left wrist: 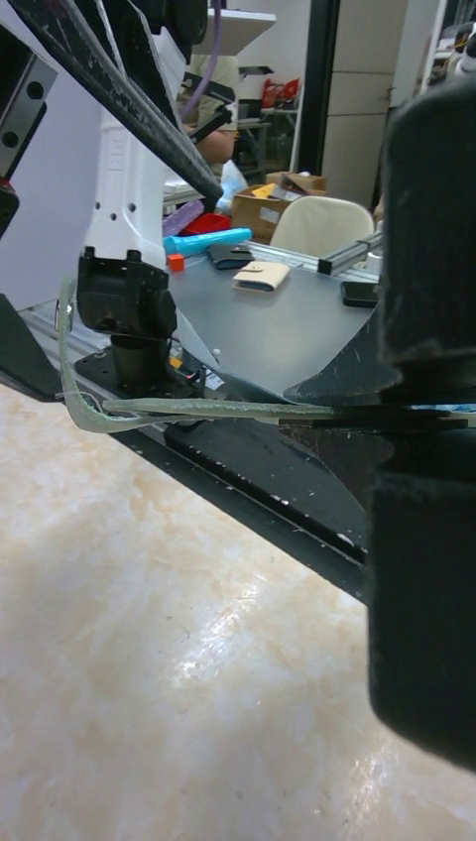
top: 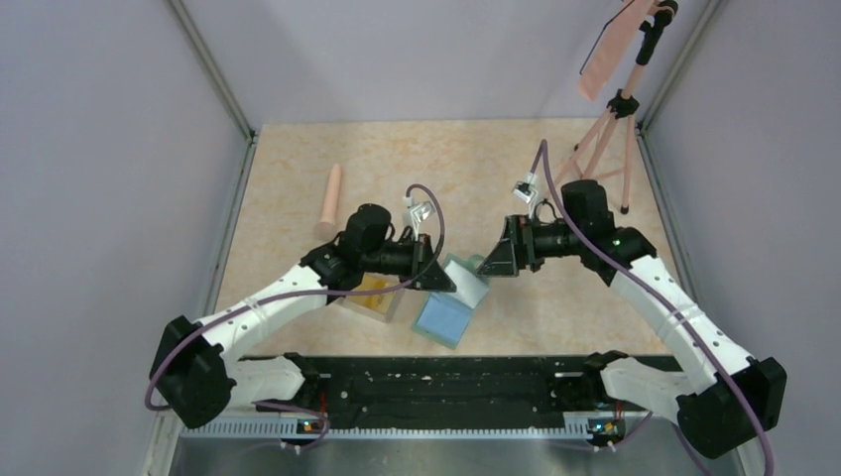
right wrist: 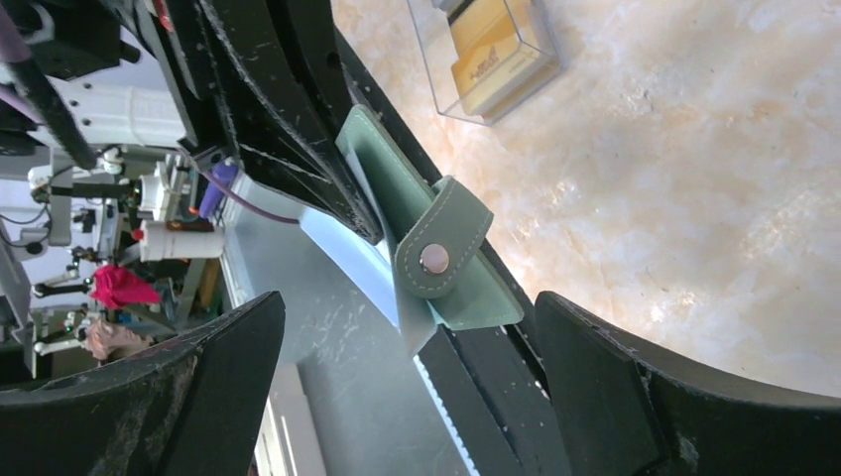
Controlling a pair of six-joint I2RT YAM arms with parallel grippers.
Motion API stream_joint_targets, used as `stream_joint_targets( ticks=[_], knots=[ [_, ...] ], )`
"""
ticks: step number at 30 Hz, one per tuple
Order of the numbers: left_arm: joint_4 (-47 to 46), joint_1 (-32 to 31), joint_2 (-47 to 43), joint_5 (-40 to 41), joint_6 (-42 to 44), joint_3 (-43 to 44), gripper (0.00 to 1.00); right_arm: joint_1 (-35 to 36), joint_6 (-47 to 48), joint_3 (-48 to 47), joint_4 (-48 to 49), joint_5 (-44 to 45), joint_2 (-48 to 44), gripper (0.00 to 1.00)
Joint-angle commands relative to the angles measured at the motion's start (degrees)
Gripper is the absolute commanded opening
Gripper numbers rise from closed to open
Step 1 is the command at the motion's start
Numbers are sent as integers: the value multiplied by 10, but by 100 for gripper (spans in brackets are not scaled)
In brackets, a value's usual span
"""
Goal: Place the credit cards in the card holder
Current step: Open the card holder.
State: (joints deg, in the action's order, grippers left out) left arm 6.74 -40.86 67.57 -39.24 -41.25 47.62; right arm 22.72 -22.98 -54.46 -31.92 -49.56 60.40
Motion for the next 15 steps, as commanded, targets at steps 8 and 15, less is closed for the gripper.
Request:
stream_joint_targets(
  ticks=[8, 15],
  knots=[
    [-24, -14, 22, -97, 9, 55, 0, 65, 67, -15, -22, 21, 33, 97],
    [-28, -19, 15, -103, 7, 55, 0, 70, 49, -2, 28, -56, 45, 74]
  ],
)
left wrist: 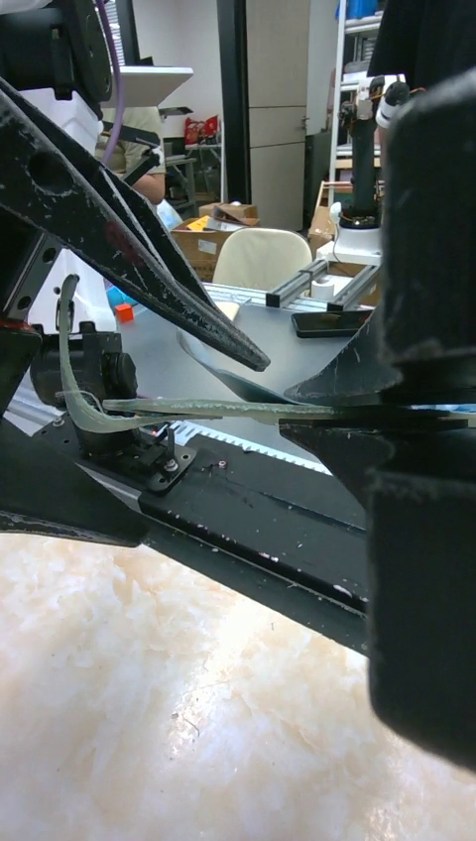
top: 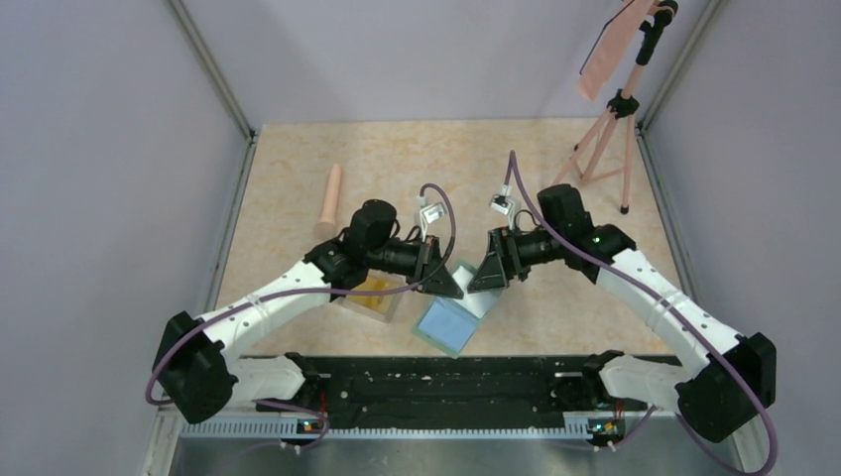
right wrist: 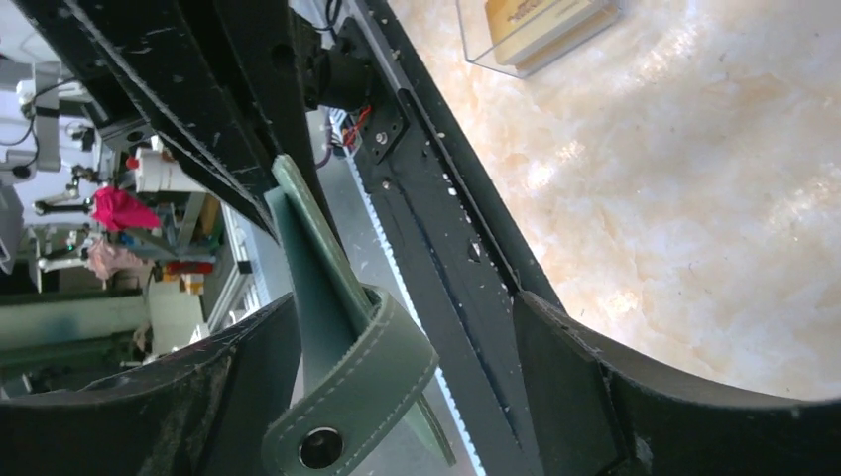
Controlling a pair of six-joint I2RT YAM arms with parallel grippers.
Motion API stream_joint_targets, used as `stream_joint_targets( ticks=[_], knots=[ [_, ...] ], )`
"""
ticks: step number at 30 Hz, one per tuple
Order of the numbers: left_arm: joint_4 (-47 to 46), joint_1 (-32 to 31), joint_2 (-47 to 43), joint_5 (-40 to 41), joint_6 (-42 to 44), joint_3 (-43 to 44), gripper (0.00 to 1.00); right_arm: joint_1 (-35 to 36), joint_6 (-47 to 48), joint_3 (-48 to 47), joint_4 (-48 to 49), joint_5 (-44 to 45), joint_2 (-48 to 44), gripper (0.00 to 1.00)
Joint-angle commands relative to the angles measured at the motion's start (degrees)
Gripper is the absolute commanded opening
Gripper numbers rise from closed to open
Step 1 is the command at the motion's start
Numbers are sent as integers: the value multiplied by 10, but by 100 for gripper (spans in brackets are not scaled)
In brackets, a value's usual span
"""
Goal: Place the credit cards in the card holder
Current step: Open the card holder, then place the card holder at the center of the board.
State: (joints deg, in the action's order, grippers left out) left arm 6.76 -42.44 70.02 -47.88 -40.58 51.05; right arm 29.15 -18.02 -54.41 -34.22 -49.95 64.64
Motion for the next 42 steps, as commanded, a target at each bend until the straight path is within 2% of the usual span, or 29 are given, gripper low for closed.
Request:
stream_joint_targets(
  ticks=[1, 2, 4, 6, 7, 10, 11, 14, 19, 21, 24, 28, 33, 38, 42],
  knots=[
    [-28, -3, -11, -14, 1, 19, 0, 5, -5, 0, 61, -65, 4, 65],
    [-28, -3, -14, -9, 1, 17, 0, 5, -13, 4, 72, -76, 4, 55],
    [-28, -3, -16, -3, 2, 16, 0, 5, -27, 14, 96, -96, 3, 25],
    [-23, -3, -18, 7, 5, 17, 4, 5, -29, 19, 101, -105, 4, 1],
    [-21, -3, -21, 14, 8, 17, 10, 5, -31, 21, 101, -107, 5, 0],
    [2, -3, -32, 52, 21, 21, 38, 5, -32, 24, 101, -103, 5, 0],
    [14, -3, -38, 71, 27, 22, 43, 5, -36, 25, 100, -89, 3, 0],
    [65, -2, -60, 155, 49, 31, 50, 5, -42, 31, 110, -62, 4, 0],
    [147, 0, -124, 351, 47, 29, 57, -2, -53, 39, 130, 1, 19, 0],
    [149, 0, -160, 412, 36, 15, 60, -11, -61, 40, 135, 27, 33, 0],
    [148, 0, -220, 463, 23, -5, 69, -30, -88, 57, 166, 62, 54, 0],
    [145, 1, -261, 466, 12, -21, 72, -72, -149, 104, 253, 102, 78, 0],
    [150, 1, -262, 444, -9, -35, 72, -113, -217, 158, 356, 157, 110, 0],
    [121, 1, -255, 413, -34, -58, 72, -149, -269, 189, 416, 207, 123, 0],
    [101, 1, -252, 403, -55, -74, 72, -160, -293, 194, 423, 270, 111, 0]
  ],
)
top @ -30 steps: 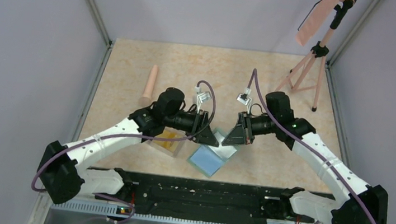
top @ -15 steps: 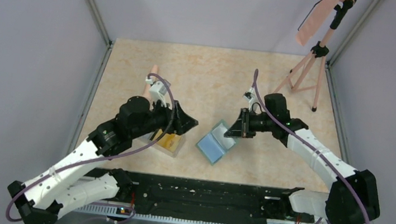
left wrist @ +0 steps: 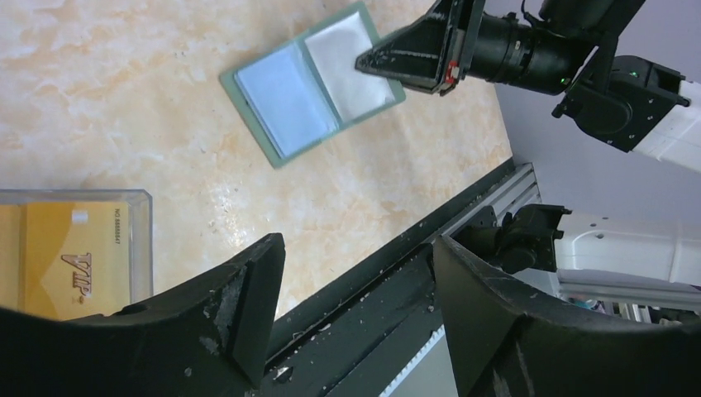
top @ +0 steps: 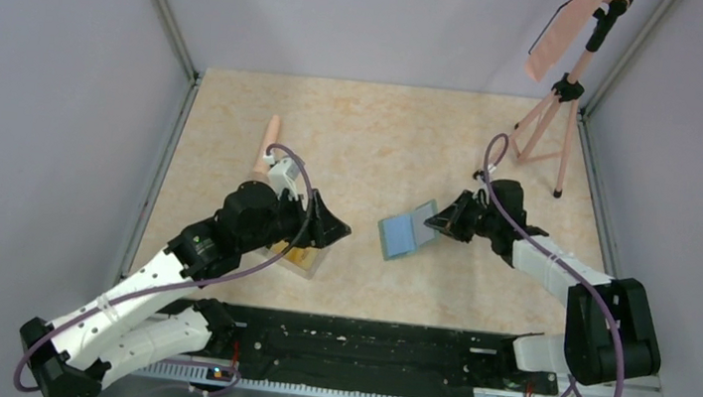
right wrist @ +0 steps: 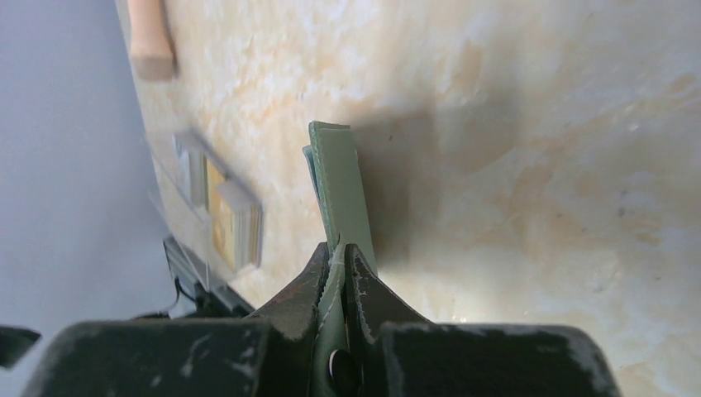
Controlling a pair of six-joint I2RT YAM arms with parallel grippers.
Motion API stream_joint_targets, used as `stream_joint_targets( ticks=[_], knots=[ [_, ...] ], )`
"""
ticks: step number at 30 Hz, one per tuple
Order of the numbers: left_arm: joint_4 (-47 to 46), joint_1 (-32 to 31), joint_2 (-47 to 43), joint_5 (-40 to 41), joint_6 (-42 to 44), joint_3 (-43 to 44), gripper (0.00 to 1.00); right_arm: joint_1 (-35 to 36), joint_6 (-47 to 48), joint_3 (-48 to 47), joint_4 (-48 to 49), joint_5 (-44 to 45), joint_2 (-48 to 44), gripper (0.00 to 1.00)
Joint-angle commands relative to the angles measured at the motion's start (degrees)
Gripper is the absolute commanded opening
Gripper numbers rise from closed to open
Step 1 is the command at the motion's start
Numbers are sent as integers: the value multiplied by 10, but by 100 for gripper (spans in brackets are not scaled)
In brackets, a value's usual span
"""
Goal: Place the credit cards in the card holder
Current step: Place the card holder at the center of the board.
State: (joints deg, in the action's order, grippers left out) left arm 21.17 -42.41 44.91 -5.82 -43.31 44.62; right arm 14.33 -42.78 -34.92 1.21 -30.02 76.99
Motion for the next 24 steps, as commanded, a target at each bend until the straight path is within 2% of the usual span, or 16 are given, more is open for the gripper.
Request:
stream_joint_targets(
  ticks=[1, 4, 10, 14, 18, 21, 24],
  knots=[
    [-42, 1, -1, -18, -30, -13, 71, -13, -49, 1, 68, 86, -16, 0],
    [-39, 1, -3, -19, -33, -21, 71, -13, -47, -1, 56, 98, -10, 0],
    [-6, 1, 2, -3, -29, -21, 72, -13, 20, -12, -7, 85, 37, 0],
    [19, 1, 15, 8, -17, -8, 72, -13, 81, -39, -92, 138, 44, 29],
    [58, 1, 38, 20, 4, 21, 73, -14, 143, -86, -180, 213, 44, 63],
    [88, 5, 59, 34, 8, 39, 73, -13, 179, -121, -230, 258, 42, 75],
    [100, 13, 75, 40, 5, 49, 74, -11, 203, -144, -264, 278, 36, 78]
  ],
)
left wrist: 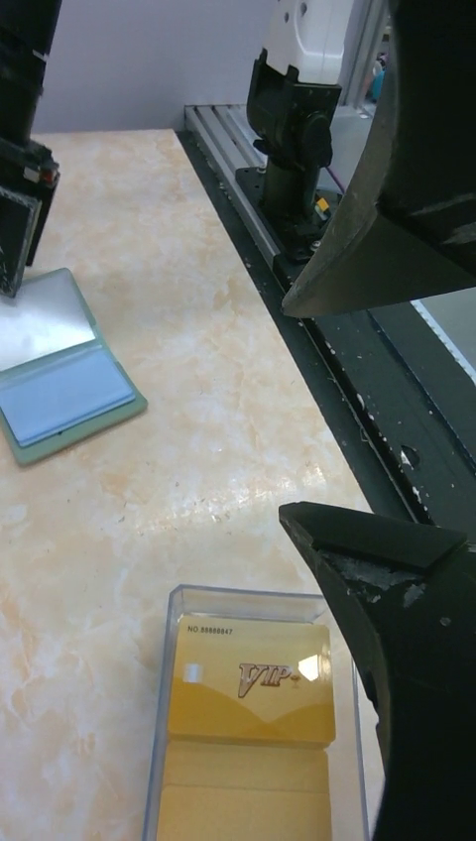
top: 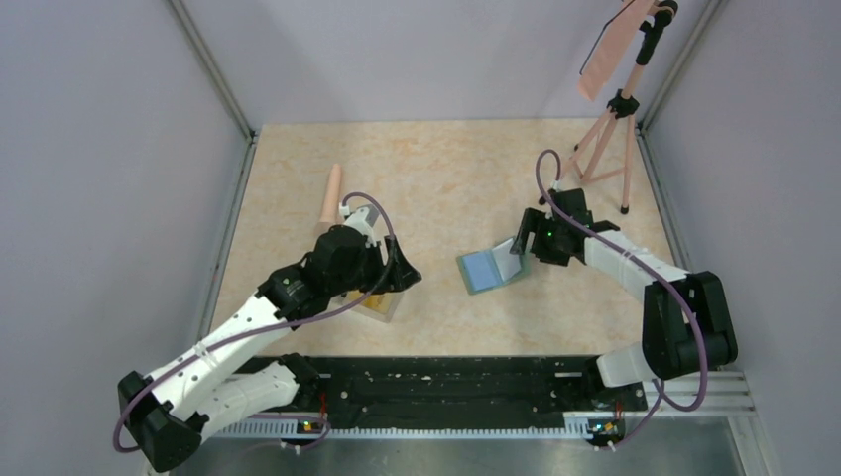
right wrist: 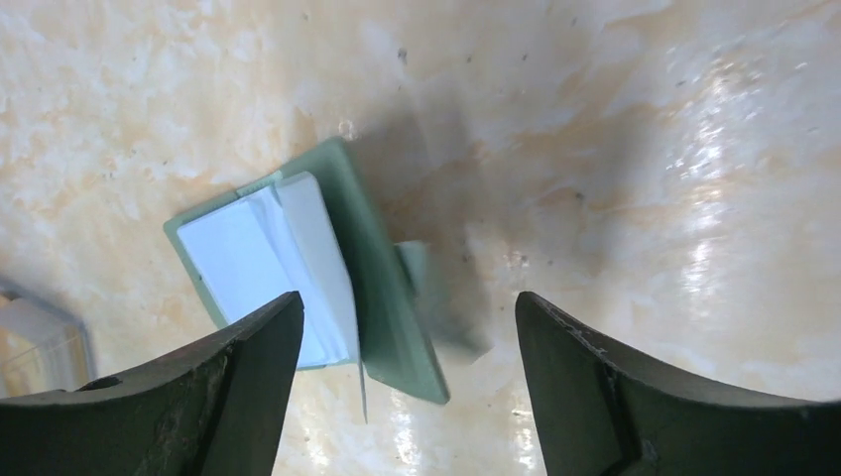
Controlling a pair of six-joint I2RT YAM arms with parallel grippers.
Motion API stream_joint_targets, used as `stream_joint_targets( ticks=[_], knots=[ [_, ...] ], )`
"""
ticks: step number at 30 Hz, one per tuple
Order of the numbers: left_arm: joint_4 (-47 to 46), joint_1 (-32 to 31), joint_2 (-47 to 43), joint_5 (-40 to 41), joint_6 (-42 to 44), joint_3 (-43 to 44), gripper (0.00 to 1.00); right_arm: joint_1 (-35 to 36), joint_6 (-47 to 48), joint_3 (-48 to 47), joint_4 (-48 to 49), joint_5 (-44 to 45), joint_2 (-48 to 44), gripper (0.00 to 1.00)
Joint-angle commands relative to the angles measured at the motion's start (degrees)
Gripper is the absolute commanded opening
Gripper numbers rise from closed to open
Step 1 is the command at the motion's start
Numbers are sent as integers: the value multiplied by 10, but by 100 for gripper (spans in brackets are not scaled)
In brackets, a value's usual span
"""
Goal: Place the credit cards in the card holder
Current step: Place the card holder at the center of the board.
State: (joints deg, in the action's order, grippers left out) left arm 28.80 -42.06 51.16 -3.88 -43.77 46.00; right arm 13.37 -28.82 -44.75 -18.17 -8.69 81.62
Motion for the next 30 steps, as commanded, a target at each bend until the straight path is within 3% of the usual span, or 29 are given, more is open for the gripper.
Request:
stream_joint_targets(
  ticks=[1, 7, 12, 16, 22, 30],
  knots=[
    [24, 15, 18, 16, 9, 36, 74, 0, 69, -51, -78, 71, -14, 79],
    [24, 40, 49, -16, 18, 46, 74, 20, 92, -74, -98, 64, -35, 78],
    [49, 53, 56, -6, 16, 56, 73, 61, 99, -109, -124, 73, -65, 67],
    [63, 72, 45, -5, 10, 48, 74, 102, 95, -142, -142, 65, -71, 66],
    [74, 120, 39, -37, 7, 27, 73, 151, 34, -183, -139, -15, -37, 65],
    [99, 217, 65, -96, 51, 4, 70, 232, -78, -178, -66, -120, 22, 64]
  ],
)
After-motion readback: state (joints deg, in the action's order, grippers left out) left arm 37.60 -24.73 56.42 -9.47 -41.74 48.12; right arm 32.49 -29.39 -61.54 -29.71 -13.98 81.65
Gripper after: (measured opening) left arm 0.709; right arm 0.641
